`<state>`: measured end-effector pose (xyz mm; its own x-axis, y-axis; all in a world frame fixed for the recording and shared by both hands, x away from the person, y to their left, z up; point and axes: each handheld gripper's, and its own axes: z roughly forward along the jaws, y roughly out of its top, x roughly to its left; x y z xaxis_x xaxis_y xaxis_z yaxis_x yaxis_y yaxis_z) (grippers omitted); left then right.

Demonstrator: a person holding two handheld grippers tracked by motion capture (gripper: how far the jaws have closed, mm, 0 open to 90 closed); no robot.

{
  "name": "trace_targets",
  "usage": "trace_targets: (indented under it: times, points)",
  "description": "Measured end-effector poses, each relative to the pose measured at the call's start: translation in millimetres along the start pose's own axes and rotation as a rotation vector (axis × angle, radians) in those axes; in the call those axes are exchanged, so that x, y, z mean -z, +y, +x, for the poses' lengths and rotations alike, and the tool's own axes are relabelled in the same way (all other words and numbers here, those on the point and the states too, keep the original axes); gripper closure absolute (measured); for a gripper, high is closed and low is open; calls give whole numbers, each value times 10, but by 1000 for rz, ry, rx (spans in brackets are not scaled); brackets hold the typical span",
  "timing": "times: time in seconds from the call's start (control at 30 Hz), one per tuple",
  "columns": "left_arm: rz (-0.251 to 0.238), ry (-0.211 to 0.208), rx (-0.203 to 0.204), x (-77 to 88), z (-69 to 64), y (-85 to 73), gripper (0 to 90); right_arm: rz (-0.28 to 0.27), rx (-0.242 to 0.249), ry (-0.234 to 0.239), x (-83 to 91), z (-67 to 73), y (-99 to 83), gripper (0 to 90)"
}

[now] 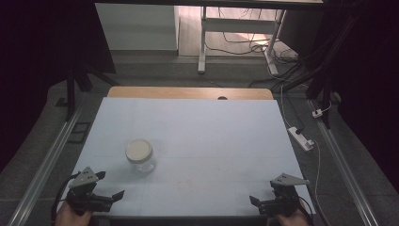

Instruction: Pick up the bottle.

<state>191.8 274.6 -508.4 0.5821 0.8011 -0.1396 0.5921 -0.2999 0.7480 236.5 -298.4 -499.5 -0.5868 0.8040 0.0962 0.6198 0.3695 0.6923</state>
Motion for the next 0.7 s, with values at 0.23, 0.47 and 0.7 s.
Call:
trace_targets:
  times: [0.23,0.47,0.7]
  points:
    - [-8,-7,-14,-65,38,40,0,0,6,0,0,0,0,0]
    - [4,7,-14,-195,65,82,0,-1,5,4,1,-1,0,0]
    - [2,14,-27,-303,95,168,0,3,7,6,-1,-1,1,0]
